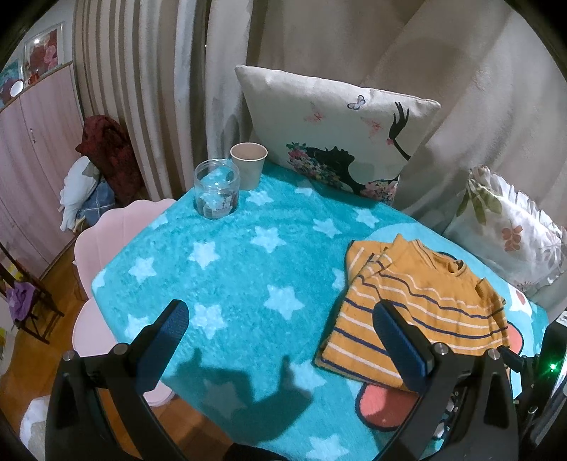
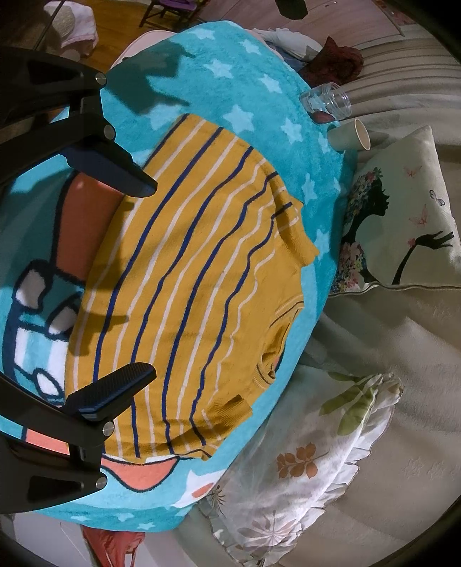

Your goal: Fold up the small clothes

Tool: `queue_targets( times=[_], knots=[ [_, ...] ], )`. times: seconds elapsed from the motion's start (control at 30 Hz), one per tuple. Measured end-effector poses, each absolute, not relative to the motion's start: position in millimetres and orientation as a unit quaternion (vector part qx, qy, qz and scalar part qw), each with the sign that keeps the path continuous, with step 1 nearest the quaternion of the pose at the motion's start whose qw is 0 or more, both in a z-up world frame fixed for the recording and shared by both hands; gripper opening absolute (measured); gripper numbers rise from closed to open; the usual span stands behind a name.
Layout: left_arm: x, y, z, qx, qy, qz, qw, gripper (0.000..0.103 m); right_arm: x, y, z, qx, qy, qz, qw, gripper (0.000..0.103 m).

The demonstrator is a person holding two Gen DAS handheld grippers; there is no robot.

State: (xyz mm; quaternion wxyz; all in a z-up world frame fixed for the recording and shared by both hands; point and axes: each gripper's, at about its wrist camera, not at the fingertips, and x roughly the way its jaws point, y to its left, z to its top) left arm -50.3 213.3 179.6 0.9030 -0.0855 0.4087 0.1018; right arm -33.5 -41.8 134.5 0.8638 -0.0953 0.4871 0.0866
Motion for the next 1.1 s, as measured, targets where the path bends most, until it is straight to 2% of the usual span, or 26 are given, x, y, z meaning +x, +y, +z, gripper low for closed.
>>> queue_targets(
  times=[0.7,1.1],
  knots=[
    [-37,220,166,-0.088,0.432,0.085,0.893,0.103,-25,-42,123,-0.087,0.509,0.084,0.852,0.097],
    [-34,236,160,-0.112,0.439,0.016,0.891,0.103,-12,-19,122,-0.077,0.509,0.086,0.853,0.097]
  ],
)
